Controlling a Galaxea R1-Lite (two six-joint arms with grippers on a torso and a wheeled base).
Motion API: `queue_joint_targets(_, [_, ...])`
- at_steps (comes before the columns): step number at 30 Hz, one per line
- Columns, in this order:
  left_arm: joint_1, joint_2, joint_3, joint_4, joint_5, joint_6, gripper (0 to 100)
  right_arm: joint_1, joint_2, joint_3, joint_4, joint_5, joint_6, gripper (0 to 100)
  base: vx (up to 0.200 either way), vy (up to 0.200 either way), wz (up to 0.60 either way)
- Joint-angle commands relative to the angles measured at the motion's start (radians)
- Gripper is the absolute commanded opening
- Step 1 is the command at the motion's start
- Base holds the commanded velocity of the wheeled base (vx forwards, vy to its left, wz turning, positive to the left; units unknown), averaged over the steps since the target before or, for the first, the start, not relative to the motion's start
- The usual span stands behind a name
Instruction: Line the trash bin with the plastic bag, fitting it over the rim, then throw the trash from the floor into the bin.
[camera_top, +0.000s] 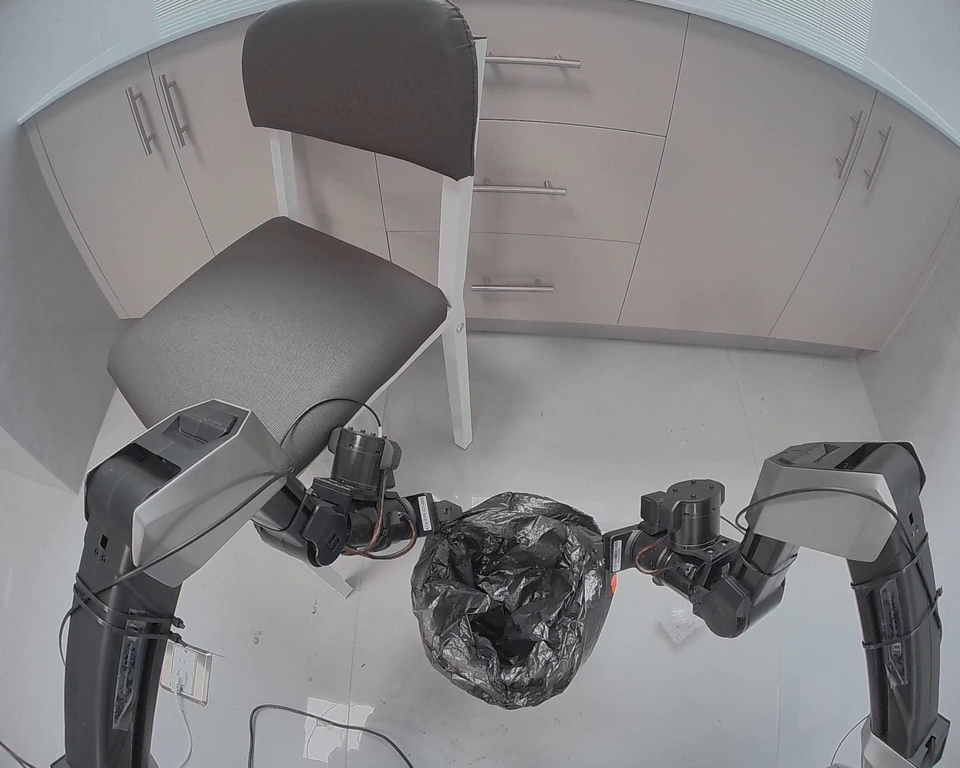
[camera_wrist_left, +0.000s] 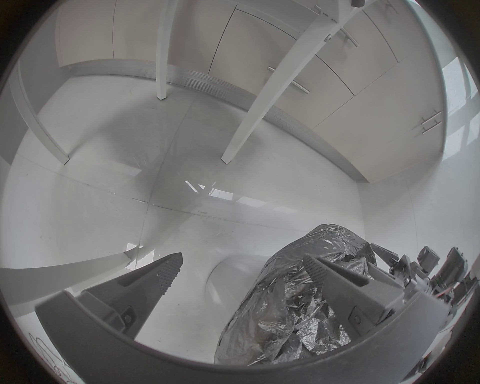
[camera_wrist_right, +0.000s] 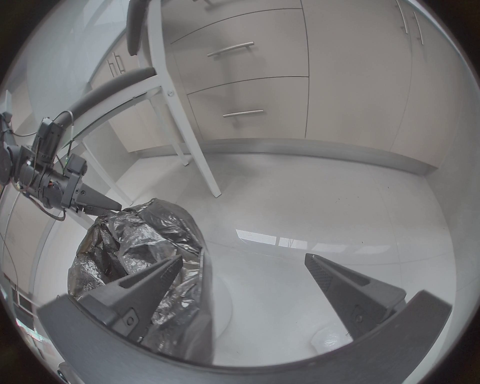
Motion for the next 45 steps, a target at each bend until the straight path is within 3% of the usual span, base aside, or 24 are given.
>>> queue_joint_targets(1, [-0.001,-0.002,0.003,-0.002,0.0,0.0,100,-0.021,-0.05,0.009,0.045,0.033,0.002,100,0.0,0.0,0.0])
queue_joint_targets(11, [-0.001,-0.004,0.003,-0.002,0.0,0.0,100,-0.041,-0.163,0.049,0.261,0.15,-0.03,100,0.0,0.0,0.0])
queue_joint_targets(27, [0.001,-0.002,0.003,-0.003,0.0,-0.002,100,-0.057,-0.088,0.038,0.275,0.145,-0.102,100,0.0,0.0,0.0])
queue_joint_targets(32, [0.001,-0.002,0.002,-0.003,0.0,0.0,100,-0.089,-0.059,0.026,0.275,0.139,-0.159,100,0.0,0.0,0.0])
queue_joint_targets(45, [-0.001,-0.002,0.002,-0.003,0.0,0.0,100,-0.104,-0.025,-0.02,0.278,0.125,-0.159,100,0.0,0.0,0.0])
